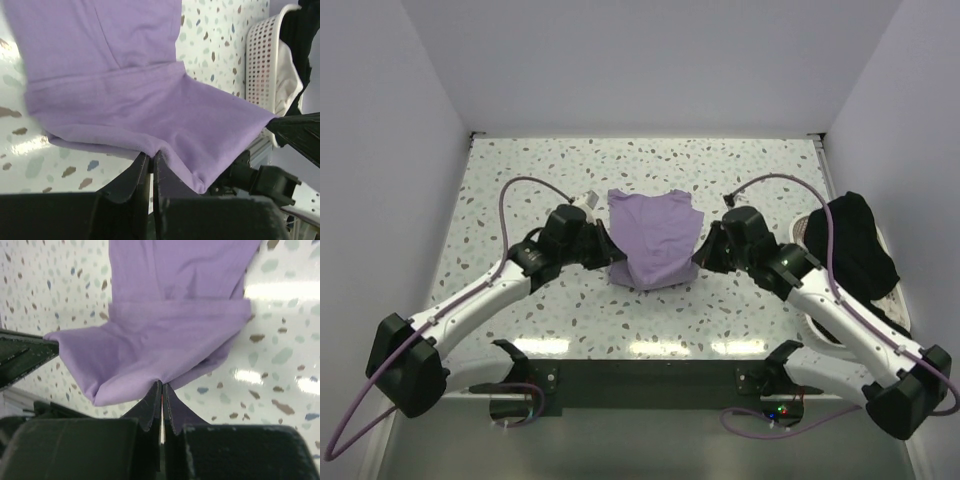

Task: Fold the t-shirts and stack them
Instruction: Fold the tshirt

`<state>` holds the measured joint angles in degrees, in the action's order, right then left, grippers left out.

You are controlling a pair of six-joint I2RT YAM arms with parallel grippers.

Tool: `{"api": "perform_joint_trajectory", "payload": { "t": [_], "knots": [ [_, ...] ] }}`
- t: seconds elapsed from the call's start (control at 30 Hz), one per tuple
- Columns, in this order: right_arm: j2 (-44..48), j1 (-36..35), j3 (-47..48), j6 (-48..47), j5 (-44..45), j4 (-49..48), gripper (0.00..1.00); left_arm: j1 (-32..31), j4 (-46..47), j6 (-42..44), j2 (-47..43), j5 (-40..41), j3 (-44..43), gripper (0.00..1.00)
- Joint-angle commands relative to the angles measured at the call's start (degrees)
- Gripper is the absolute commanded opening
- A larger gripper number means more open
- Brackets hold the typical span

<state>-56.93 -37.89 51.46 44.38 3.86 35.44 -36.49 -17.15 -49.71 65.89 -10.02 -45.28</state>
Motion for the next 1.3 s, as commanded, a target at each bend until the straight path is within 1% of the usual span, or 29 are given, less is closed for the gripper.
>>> {"api": "perform_joint_trajectory", "payload": {
  "t": [0.0, 0.03, 0.07, 0.13, 0.17, 0.2, 0.23, 0.27, 0.3, 0.37, 0.4, 0.43, 0.47, 0.5, 0.53, 0.6, 0.63, 0.67, 0.7, 0.73, 0.8, 0.83, 0.9, 0.93, 1.03, 1.07, 1.13, 1.2, 1.27],
  "knots": [
    [-6.6, 4.7, 8.1, -5.0, 1.3, -3.9, 0.0, 5.4, 5.7, 2.3, 3.3, -1.5, -5.5, 0.0],
    [-8.4, 6.5, 9.0, -5.4, -0.2, -4.7, 0.0, 6.5, 6.5, 2.3, 4.2, -1.8, -6.4, 0.0],
    [-11.9, 9.9, 9.8, -6.1, -1.5, -5.6, 0.0, 7.4, 8.1, 2.8, 6.7, -2.4, -8.6, 0.0],
    [-15.5, 12.2, 13.2, -6.9, -3.8, -7.5, 0.0, 9.5, 8.7, 4.1, 11.3, -1.7, -11.5, 0.0],
    [-19.8, 13.8, 14.6, -7.6, -3.7, -7.9, 0.0, 10.2, 9.8, 4.4, 13.2, -1.8, -14.3, 0.0],
    [-21.7, 14.6, 17.5, -8.1, -3.8, -9.0, 0.0, 11.6, 10.7, 4.6, 15.0, -2.5, -15.6, 0.0],
    [-24.2, 15.3, 19.0, -8.3, -5.9, -9.6, 0.0, 12.2, 11.6, 4.7, 16.9, -3.2, -17.0, 0.0],
    [-26.3, 16.9, 20.5, -8.5, -6.7, -10.3, 0.0, 12.8, 12.4, 4.9, 20.8, -3.4, -20.4, 0.0],
    [-31.3, 17.6, 24.1, -8.6, -7.5, -10.7, 0.0, 13.7, 12.3, 5.2, 22.9, -3.7, -22.3, 0.0],
    [-36.2, 19.3, 28.2, -9.6, -9.5, -10.8, 0.0, 14.7, 12.3, 5.5, 29.3, -4.3, -27.6, 0.0],
    [-41.6, 19.8, 32.8, -10.0, -10.2, -10.6, 0.0, 15.7, 12.5, 5.9, 31.3, -4.7, -29.1, 0.0],
    [-44.1, 20.2, 35.3, -10.3, -10.7, -10.2, 0.0, 16.1, 12.7, 6.2, 33.1, -4.7, -30.6, 0.0],
    [-47.0, 21.2, 37.8, -10.7, -11.4, -9.6, 0.0, 16.7, 13.0, 6.5, 36.8, -5.0, -33.4, 0.0],
    [-49.3, 21.7, 42.2, -10.9, -12.2, -9.5, 0.0, 17.8, 13.5, 6.6, 38.7, -5.9, -34.9, 0.0],
    [-53.7, 22.1, 44.3, -11.0, -12.6, -9.3, 0.0, 18.3, 13.9, 6.9, 42.3, -6.2, -36.3, 0.0],
    [-57.7, 23.5, 50.4, -11.0, -14.3, -9.2, 0.0, 20.0, 14.2, 7.5, 46.1, -7.1, -41.5, 0.0],
    [-62.0, 24.0, 52.8, -11.2, -15.0, -8.3, 0.0, 20.4, 14.1, 7.9, 50.1, -7.8, -43.3, 0.02],
    [-64.0, 24.5, 55.2, -11.6, -15.3, -7.3, 0.0, 20.9, 13.3, 8.4, 52.2, -8.5, -47.6, 0.08],
    [-66.0, 24.7, 59.5, -12.0, -16.3, -5.9, 0.07, 22.0, 12.7, 9.4, 54.1, -9.1, -49.6, 0.21],
    [-68.7, 25.0, 61.5, -12.6, -16.6, -5.0, 0.26, 22.6, 12.6, 9.9, 56.7, -9.7, -51.8, 0.35],
    [-69.9, 25.7, 65.4, -14.7, -15.4, -2.8, 0.48, 24.4, 13.9, 10.6, 57.3, -11.2, -51.8, 0.47],
    [-69.9, 25.9, 65.7, -15.3, -14.8, -2.4, 0.58, 25.1, 14.9, 10.7, 56.4, -12.0, -50.2, 0.61],
    [-67.3, 26.4, 63.9, -17.0, -13.0, -2.4, 0.66, 26.7, 16.3, 11.3, 54.6, -12.7, -48.3, 0.65],
    [-66.0, 26.3, 62.9, -17.6, -11.3, -2.7, 0.66, 27.1, 18.3, 11.2, 52.2, -12.3, -46.1, 0.65],
    [-61.1, 25.9, 56.7, -17.6, -11.8, -5.4, 0.63, 27.2, 20.1, 10.8, 48.2, -12.1, -42.1, 0.59],
    [-60.2, 24.9, 55.2, -17.6, -11.9, -6.0, 0.59, 26.5, 20.6, 10.1, 47.7, -12.1, -41.5, 0.56],
    [-57.3, 23.6, 50.6, -17.3, -11.9, -7.0, 0.52, 25.5, 20.7, 9.4, 46.8, -12.1, -39.7, 0.45],
    [-54.4, 21.2, 44.8, -17.1, -11.8, -9.0, 0.48, 23.6, 20.7, 9.0, 46.2, -11.3, -38.2, 0.39],
    [-52.5, 19.0, 40.5, -15.9, -11.5, -11.3, 0.46, 21.5, 21.2, 9.1, 45.8, -9.5, -35.7, 0.37]
  ]
}}
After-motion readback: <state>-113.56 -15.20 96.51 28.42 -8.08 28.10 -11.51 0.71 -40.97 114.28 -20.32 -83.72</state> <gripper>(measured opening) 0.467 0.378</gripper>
